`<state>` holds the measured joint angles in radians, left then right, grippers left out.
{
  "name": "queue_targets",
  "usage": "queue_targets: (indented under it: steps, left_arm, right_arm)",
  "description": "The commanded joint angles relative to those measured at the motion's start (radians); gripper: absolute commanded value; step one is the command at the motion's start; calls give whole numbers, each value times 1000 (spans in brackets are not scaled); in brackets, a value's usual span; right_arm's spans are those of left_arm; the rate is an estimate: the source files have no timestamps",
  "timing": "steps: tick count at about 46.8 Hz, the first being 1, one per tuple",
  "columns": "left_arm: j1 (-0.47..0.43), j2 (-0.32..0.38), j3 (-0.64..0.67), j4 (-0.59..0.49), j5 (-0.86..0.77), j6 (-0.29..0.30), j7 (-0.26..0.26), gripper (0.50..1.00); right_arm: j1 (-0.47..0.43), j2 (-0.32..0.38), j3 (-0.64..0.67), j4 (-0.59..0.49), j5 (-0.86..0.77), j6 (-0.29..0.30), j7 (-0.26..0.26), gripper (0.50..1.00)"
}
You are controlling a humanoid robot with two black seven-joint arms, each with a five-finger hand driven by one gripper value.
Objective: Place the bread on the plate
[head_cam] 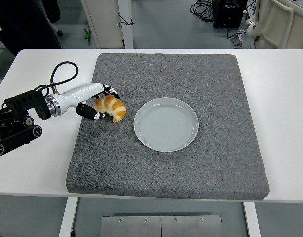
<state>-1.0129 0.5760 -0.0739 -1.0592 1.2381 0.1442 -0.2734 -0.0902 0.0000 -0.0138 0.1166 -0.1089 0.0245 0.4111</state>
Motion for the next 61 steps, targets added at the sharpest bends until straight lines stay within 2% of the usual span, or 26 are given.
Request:
queue_targets:
  steps: [1,13,22,30,47,53,61]
  left_arm:
    - [-21,5,-10,1,-8,0,-3,500]
    - [-101,48,-79,-1,-12,-23,-6,500]
    - [-138,76,-158,-1,-8,-92,-4,500]
    - [-153,73,-199,-1,-5,-133,-4,500]
    - [-167,53,-222,-18,1,-137,0,500]
    - [-187,25,-222,-25,1,-137,2,500]
    - [-208,16,-225,-80,1,-137,5,500]
  right_arm:
    - [1,0,0,0,0,0,0,1000]
    - [1,0,0,0,0,0,0,1000]
    - [0,0,0,0,0,0,0,1000]
    - [0,0,0,0,0,0,0,1000]
    - [0,0,0,0,0,0,0,1000]
    - [1,0,0,0,0,0,0,1000]
    - [0,0,0,0,0,0,0,1000]
